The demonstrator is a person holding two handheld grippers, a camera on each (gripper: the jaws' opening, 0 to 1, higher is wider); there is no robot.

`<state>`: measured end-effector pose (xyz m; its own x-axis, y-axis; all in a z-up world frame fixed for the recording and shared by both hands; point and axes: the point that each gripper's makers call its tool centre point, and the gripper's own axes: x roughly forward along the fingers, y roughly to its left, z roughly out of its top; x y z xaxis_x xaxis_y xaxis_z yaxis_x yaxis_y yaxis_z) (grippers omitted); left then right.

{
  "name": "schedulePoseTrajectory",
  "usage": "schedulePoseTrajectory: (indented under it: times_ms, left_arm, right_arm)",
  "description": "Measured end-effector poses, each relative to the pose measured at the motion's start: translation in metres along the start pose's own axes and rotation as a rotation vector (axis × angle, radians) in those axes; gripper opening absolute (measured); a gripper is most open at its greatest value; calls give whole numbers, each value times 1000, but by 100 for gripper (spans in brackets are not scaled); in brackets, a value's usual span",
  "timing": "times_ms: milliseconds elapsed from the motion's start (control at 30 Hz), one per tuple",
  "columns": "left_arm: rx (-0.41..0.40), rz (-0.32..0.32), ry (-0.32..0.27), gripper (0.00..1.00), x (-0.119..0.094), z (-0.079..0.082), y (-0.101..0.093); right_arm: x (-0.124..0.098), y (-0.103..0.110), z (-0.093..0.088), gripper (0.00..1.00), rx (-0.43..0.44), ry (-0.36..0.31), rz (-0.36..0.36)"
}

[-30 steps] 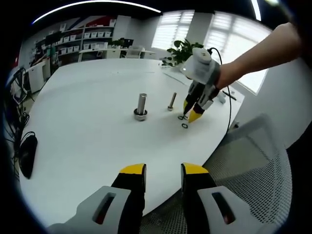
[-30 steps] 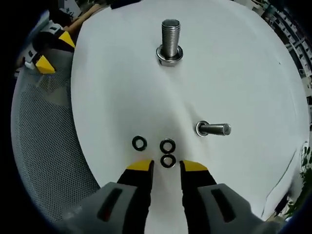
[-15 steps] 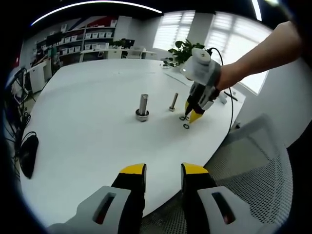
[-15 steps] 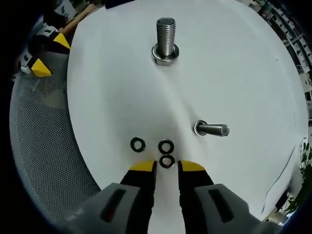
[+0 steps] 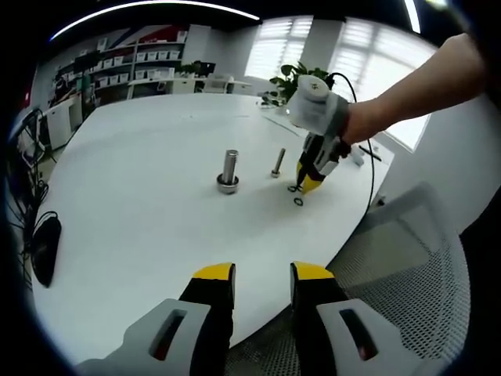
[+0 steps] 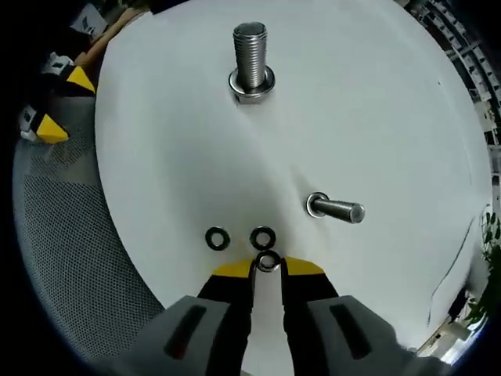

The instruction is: Place the washer onto the threaded stud by aligning its center hole with the stud, sliding it down to the base, and recovering from edge contact or off-axis alignment until the washer reaches the visible bottom stop.

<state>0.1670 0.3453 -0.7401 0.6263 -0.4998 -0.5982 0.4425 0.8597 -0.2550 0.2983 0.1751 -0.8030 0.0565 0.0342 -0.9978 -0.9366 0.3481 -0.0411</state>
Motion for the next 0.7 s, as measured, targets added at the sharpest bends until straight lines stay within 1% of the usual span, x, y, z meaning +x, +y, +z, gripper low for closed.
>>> schedulePoseTrajectory:
  times_ms: [100,200,333,433,567,700]
  left_arm:
    - [-2,1,-1,26,0,0,0]
    - [-2,0,0,26,0,0,0]
    - [-2,0,1,26,0,0,0]
    - [-5,-1,-5,26,-1,1,0]
    - [-3,-5,1,26,-1,0,-1]
    - [-4,-4,0,26,-1,0,0]
  right_arm:
    - [-1,2,-2,15,-31,-27,-19]
    - [-1,1,-1,15,1,-72,-16]
    - [-2,3,-2,15,3,-94,-26]
    - [-2,3,-1,15,5,-95,-40]
    - [-1,2,0,15,-2,-73,-44]
    - [-1,2,0,15,20,-67,-60]
